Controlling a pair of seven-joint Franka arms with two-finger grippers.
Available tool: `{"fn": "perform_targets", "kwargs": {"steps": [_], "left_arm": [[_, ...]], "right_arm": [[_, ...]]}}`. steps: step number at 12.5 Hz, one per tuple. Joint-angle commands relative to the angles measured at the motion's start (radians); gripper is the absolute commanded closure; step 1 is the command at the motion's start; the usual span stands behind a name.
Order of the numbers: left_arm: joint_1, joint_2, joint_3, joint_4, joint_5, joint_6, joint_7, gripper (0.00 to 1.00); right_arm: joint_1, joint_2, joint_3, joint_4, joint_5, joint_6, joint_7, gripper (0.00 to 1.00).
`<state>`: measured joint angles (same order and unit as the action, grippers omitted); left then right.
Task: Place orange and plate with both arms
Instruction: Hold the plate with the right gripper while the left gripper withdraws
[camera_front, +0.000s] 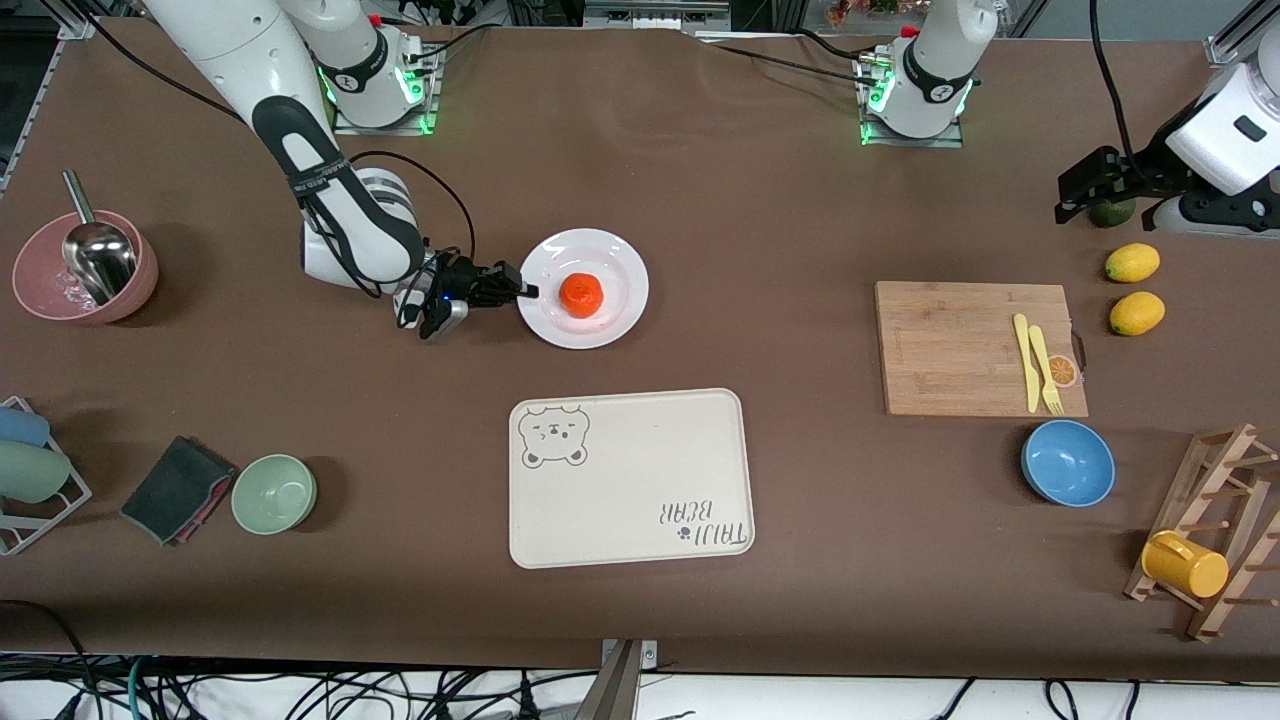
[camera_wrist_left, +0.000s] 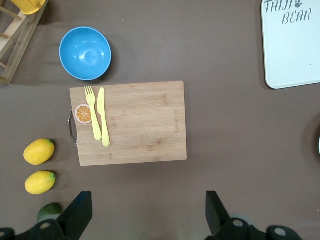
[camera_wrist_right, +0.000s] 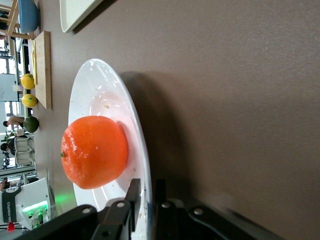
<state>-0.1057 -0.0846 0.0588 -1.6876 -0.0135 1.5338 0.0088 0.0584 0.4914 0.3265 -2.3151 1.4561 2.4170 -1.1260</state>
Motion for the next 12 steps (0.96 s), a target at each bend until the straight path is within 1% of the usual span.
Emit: {"fn": "perform_targets", "kwargs": {"steps": [1,2,4,5,7,8,9,11,12], "left_arm": [[0.009,0.036,0.001,0.057,-0.003,-0.038,-0.004,0.0],[0.008,0.037,0.003,0.066,-0.005,-0.04,-0.004,0.0],[0.009,0.039,0.001,0.065,-0.005,-0.04,-0.004,0.0],[0.009,0.037,0.003,0.065,-0.005,-0.04,-0.004,0.0],[0.018,0.028,0.003,0.054,-0.008,-0.037,-0.004,0.0],[0.047,0.008,0.001,0.04,-0.017,-0.026,-0.001,0.0],[0.064,-0.015,0.0,0.011,-0.025,-0.008,0.011,0.0],[0.064,-0.055,-0.001,-0.03,-0.028,0.012,0.011,0.0],[0.067,-0.067,0.001,-0.043,-0.026,0.014,0.016,0.0]], "right_arm": [[-0.002,0.01,0.003,0.006,0.029,0.01,-0.046,0.89],[-0.002,0.012,0.003,0.006,0.029,0.01,-0.046,0.91],[-0.002,0.013,0.003,0.006,0.029,0.011,-0.048,0.98],[-0.002,0.013,0.003,0.006,0.029,0.011,-0.049,1.0],[-0.002,0.013,0.003,0.008,0.029,0.011,-0.049,1.0],[-0.002,0.013,0.003,0.008,0.029,0.011,-0.049,1.0],[-0.002,0.013,0.003,0.01,0.029,0.011,-0.049,1.0],[-0.002,0.015,0.003,0.016,0.033,0.01,-0.046,1.0],[-0.003,0.013,0.003,0.026,0.05,0.008,-0.041,1.0]]}}
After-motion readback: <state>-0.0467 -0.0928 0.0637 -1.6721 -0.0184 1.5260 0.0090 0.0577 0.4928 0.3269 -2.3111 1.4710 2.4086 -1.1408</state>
